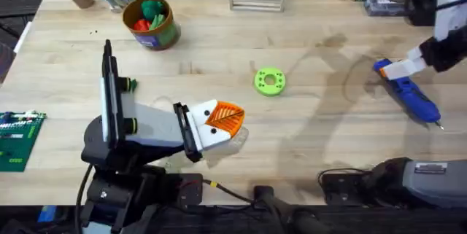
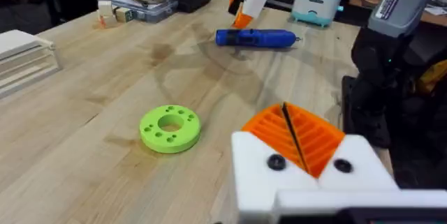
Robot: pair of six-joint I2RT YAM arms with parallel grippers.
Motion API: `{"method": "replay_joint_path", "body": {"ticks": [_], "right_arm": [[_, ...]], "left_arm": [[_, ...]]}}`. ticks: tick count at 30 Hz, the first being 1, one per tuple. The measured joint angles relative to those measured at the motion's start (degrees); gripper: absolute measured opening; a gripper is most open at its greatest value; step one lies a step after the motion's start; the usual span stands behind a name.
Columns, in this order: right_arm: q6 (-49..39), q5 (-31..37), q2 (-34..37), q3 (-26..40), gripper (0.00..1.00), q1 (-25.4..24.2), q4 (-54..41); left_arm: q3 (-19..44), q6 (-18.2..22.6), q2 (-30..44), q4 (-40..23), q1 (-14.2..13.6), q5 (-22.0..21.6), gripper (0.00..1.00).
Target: Pick up the gripper from the table and insert it into the empty holder that is missing its gripper. Then pick up a screw, insert it into the mounting hole, and use the screwdriver to tighten it. Finally, clean up the table by picking up the vegetable and placing it into the bucket.
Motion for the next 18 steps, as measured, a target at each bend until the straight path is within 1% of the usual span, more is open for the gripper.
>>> {"method": "replay_joint_path", "body": {"ticks": [7, 13, 18], "right_arm": [[-4.9, -1.0, 3.9, -0.7, 0.989, 0.0, 1.7], [-6.1, -0.9, 7.2, -0.8, 0.988, 0.0, 3.6], [-6.3, 0.1, 8.0, -0.8, 0.988, -0.1, 5.2]], "left_arm": [[0.0, 0.0, 0.0, 0.0, 0.0, 0.0, 0.003], [0.0, 0.0, 0.0, 0.0, 0.0, 0.0, 0.003], [0.0, 0.0, 0.0, 0.0, 0.0, 0.0, 0.003]]}}
